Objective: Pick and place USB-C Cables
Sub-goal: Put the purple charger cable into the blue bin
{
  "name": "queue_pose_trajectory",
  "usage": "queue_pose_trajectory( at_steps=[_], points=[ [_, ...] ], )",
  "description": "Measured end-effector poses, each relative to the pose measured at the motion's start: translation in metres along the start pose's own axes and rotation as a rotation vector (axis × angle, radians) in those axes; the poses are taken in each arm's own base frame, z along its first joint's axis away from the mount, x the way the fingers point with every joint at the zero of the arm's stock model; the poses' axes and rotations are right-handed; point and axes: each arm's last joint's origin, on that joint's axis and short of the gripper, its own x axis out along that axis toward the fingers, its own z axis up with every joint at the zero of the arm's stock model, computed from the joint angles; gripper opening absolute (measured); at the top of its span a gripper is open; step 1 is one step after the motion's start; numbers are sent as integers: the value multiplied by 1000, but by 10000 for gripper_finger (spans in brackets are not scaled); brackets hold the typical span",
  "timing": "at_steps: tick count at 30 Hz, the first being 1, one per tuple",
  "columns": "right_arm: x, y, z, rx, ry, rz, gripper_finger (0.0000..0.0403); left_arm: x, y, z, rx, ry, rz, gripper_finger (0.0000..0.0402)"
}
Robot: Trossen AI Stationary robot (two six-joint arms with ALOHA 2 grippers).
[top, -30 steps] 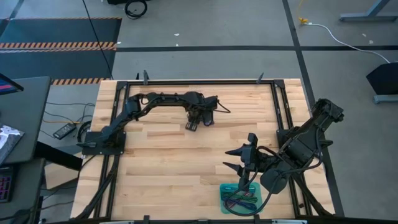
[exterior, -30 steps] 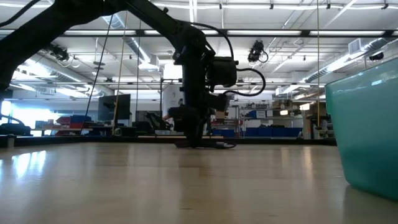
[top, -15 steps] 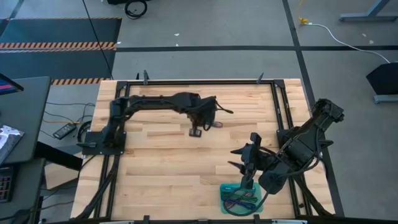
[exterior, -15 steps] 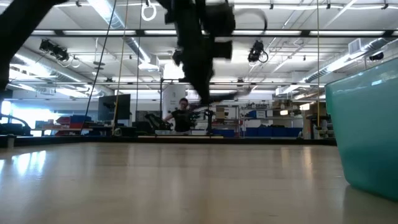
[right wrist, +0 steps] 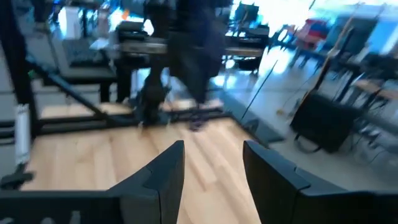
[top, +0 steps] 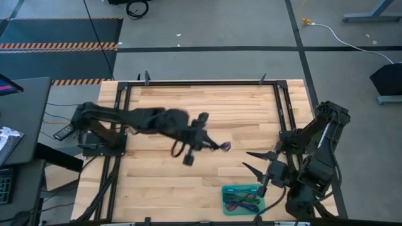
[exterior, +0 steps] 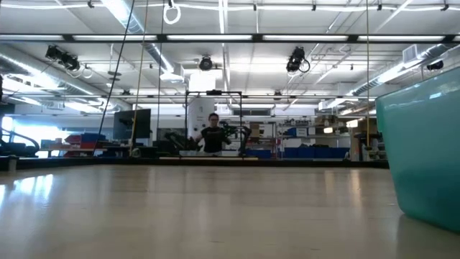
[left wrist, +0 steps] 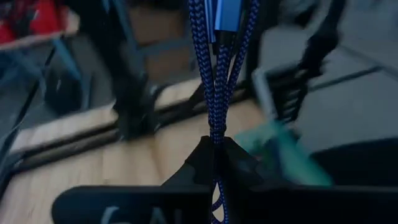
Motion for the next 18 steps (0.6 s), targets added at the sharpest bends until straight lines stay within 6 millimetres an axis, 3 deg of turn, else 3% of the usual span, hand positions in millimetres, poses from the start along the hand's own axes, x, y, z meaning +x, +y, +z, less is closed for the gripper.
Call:
queue_pose_trajectory(
  at_steps=[8, 13, 18],
  points=[
    [18, 17, -2, -23, -12, 21, 170, 10, -38, -4, -13, -180, -52, 16],
    [34, 30, 0, -42, -33, 126, 170, 19, -46, -10, -16, -187, -47, 16],
    [35, 33, 7, -50, -81, 143, 169, 24, -48, -13, -44, -166, -46, 17]
  ],
)
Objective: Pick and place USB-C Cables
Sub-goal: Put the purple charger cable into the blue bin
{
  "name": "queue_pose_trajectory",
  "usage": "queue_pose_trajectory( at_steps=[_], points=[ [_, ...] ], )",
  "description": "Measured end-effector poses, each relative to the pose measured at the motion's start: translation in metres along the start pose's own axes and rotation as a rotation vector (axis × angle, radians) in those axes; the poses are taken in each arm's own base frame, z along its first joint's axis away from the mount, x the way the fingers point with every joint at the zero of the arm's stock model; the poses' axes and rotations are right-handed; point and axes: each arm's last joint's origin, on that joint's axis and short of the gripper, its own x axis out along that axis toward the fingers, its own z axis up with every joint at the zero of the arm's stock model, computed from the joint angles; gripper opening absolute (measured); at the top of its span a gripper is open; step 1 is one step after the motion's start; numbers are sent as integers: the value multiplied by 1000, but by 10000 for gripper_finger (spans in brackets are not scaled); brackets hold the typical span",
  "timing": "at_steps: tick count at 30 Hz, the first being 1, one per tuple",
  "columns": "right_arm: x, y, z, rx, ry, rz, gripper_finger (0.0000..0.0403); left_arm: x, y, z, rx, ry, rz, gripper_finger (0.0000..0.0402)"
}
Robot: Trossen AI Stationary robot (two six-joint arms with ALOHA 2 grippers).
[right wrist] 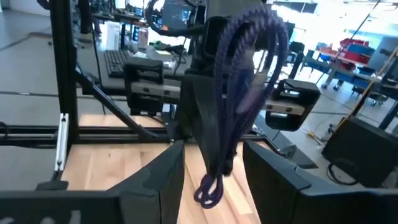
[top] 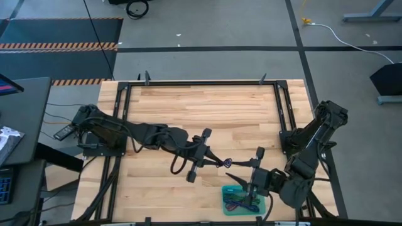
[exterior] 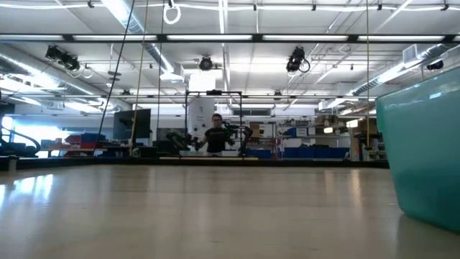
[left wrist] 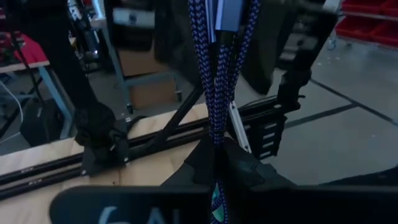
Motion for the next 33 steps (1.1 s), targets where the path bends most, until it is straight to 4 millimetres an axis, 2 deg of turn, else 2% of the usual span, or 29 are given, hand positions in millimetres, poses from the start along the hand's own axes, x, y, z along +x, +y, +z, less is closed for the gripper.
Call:
queue_pose_trajectory(
  at_steps=[5, 15, 17, 19, 22, 23, 29, 33],
  points=[
    [4, -1, 1, 4, -1, 18, 169, 0, -2, 0, -1, 0, -5, 17],
    [33, -15, 2, 6, 13, 13, 165, 6, -2, -7, 5, 31, -8, 18],
    [37, -17, 2, -1, 20, 6, 151, 6, -2, -8, 5, 41, -5, 19],
    [38, -18, 0, -23, 26, -3, 119, 6, -2, -10, 5, 64, -5, 24],
    [35, -16, 0, -67, 26, -8, 38, 4, -1, -11, 5, 86, 32, 47],
    [33, -15, 0, -91, 25, -11, 21, 1, -1, -10, 8, 99, 48, 58],
    [25, -12, -1, -125, 25, -7, 16, -23, 3, -16, 16, 299, 141, 124],
    [23, -10, -7, -94, 78, 150, 16, -45, 6, -23, -14, 463, 284, 151]
  ],
)
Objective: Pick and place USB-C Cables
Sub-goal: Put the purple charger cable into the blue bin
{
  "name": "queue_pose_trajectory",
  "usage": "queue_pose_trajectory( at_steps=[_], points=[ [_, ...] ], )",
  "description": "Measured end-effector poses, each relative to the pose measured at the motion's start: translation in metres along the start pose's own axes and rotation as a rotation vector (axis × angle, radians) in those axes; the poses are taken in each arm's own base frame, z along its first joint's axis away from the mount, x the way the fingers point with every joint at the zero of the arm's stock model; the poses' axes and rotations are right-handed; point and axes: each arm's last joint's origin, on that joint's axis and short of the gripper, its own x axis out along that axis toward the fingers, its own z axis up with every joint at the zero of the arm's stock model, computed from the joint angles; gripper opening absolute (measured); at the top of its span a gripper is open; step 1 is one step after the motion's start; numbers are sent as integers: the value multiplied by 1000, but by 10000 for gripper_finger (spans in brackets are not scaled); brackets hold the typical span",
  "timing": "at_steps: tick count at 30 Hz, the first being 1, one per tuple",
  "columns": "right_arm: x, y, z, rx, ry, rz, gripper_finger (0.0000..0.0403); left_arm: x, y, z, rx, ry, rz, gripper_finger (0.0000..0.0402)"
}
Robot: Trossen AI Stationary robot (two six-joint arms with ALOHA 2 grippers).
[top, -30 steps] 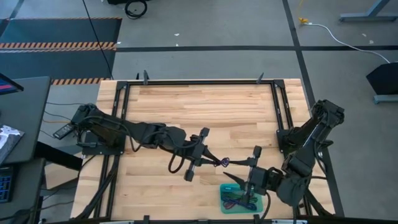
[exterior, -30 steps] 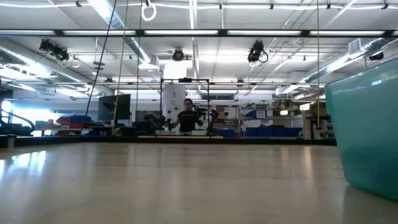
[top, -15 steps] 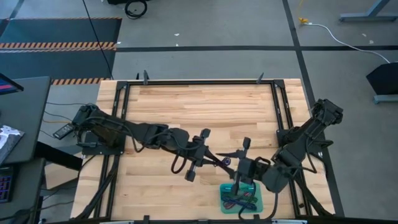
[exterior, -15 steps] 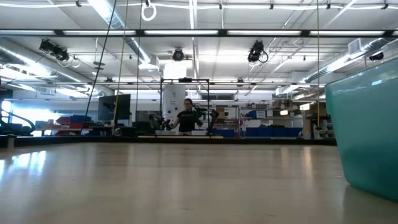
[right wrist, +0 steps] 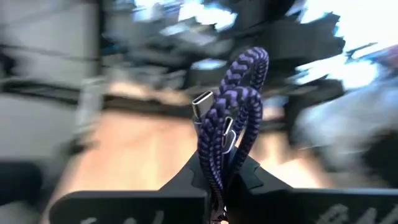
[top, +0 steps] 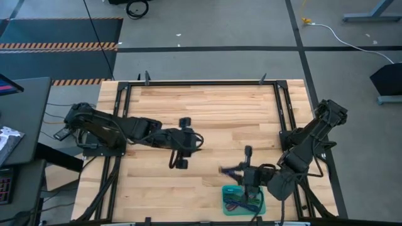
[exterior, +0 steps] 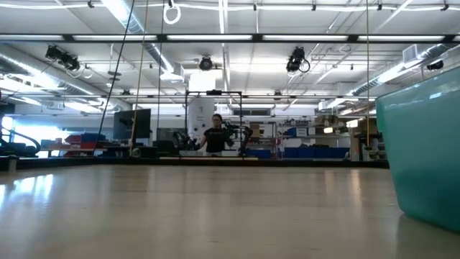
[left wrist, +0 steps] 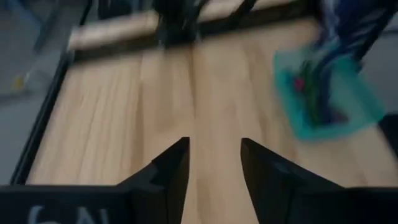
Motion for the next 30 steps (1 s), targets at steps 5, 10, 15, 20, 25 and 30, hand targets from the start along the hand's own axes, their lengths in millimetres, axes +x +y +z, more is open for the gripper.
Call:
queue_pose_trajectory(
  at_steps=[5, 10, 15, 20, 25, 30],
  points=[
    [11, -2, -26, 178, 313, 341, 16, -8, -7, -20, -54, 200, 1, 164],
    [30, 10, -63, 303, 705, 481, 16, -13, -22, -33, -71, 325, -8, 161],
    [56, 29, -94, 402, 971, 602, 16, -19, -37, -34, -89, 318, -32, 161],
    [74, 48, -135, 411, 1235, 615, 16, -24, -50, -35, -85, 315, -61, 161],
    [80, 57, -161, 374, 1364, 573, 16, -27, -57, -36, -103, 309, -60, 161],
    [81, 61, -169, 374, 1387, 514, 49, -29, -61, -36, -107, 307, -67, 160]
  ],
)
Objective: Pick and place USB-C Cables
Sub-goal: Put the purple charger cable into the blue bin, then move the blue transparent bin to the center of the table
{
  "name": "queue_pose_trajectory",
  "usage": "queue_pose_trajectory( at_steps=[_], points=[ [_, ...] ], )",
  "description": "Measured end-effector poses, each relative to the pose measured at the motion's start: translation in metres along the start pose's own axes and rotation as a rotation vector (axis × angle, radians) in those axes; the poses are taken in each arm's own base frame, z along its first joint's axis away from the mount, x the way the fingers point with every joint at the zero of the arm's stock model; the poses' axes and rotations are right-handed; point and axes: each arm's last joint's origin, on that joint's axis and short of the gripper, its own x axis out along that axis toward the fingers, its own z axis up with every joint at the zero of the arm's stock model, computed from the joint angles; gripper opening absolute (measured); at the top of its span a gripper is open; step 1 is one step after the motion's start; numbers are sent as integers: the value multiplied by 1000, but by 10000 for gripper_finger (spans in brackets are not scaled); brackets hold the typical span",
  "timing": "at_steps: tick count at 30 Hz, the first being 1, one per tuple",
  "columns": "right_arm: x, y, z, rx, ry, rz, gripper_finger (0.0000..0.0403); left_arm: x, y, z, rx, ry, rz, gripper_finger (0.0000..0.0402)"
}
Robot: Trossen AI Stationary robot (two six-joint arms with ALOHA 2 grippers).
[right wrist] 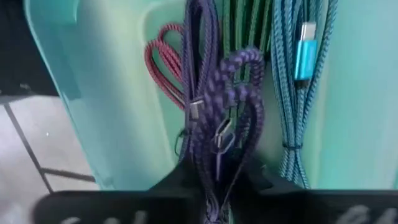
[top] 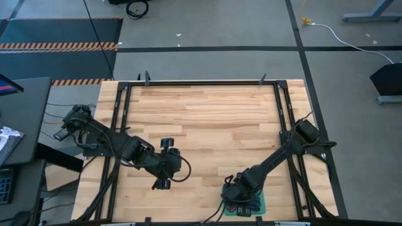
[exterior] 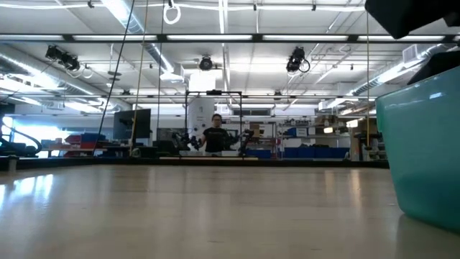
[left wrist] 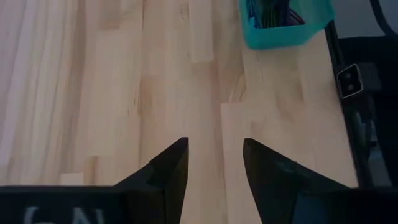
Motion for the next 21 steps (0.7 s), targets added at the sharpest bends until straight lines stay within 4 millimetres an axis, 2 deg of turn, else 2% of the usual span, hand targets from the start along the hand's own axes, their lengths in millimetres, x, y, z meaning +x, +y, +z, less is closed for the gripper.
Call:
queue_pose_trajectory(
  at_steps=[7, 11, 15, 18, 21],
  points=[
    [-3, 2, 0, 38, -40, -3, 156, 0, -1, 0, -31, 0, -1, 160],
    [-6, 5, 0, 41, -40, 0, 196, 0, -1, -1, -32, 2, -2, 160],
    [-13, 8, 1, 39, -54, 4, 211, 0, -1, -1, -33, 2, 0, 160],
    [-26, 14, 0, 26, -98, 0, 208, 0, -1, -1, -33, 0, 6, 160],
    [-42, 15, -3, 19, -148, -78, 203, 0, -1, -1, -33, -1, 7, 160]
  ],
)
